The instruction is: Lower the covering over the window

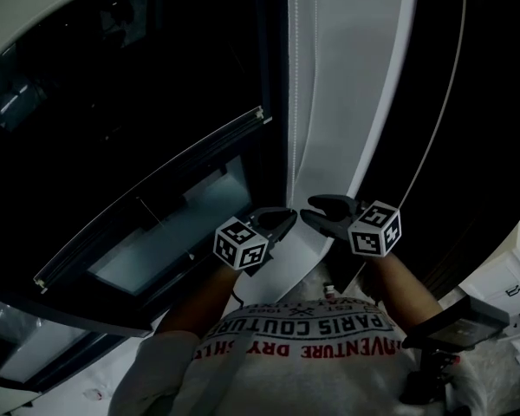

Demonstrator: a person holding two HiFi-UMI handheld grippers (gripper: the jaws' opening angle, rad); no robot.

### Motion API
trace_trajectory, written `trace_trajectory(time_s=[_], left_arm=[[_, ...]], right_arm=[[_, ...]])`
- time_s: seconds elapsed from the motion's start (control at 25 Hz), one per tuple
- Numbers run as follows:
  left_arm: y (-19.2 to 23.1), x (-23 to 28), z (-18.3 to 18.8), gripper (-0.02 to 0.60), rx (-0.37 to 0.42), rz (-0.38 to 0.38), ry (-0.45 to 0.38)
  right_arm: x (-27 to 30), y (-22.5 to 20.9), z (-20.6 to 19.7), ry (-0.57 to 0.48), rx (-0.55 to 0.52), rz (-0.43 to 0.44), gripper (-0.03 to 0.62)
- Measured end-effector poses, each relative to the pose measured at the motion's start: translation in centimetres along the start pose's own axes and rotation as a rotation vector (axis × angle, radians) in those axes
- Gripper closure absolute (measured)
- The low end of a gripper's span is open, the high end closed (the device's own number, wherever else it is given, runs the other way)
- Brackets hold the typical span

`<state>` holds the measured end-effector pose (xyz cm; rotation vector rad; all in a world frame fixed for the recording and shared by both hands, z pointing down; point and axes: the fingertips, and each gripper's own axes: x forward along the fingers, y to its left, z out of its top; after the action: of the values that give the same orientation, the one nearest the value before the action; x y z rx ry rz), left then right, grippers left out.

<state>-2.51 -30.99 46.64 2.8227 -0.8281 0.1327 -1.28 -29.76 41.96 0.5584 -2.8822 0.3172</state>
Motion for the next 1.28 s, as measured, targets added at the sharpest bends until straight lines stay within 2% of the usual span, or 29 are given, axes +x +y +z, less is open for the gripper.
trace_trajectory(time_s=[0.2,0.4,0.64,1.0,1.12,1.28], left_arm=[[-0.7,-0.2,0.0,0.571,0.002,-0.009,-0.005],[-1.3,0.0,0.0,0.571,0.0,-0.024,0.0],[-1.6,0.1,0.1,0.571,0.003,-0.031,0.002],[-1.5,0.6,-0.1,0.571,-0.003,-0.029,-0.007],[-1.4,1.0,-2.0,0.571,-0.011,-0.032,0.043],[-0.8,1.1,-4.9,0.571,-0.086,-0.021,0.052]], right_arm=[[-0.2,0.7,10.6,-0.143,-0.094,-0.002,0.447],[0.6,1.5,15.1,-0.19,-0.12,0.004,0.467],[0.5,1.0,15.8,-0.207,-0.12,-0.032,0.577],[-0.5,0.5,15.5,-0.273,-0.13,-0.072,0.586],[0.0,0.3,13.6,-0.228,-0.132,-0.076,0.586],[0.5,-0.4,10.6,-0.211,-0.078,-0.082,0.586]])
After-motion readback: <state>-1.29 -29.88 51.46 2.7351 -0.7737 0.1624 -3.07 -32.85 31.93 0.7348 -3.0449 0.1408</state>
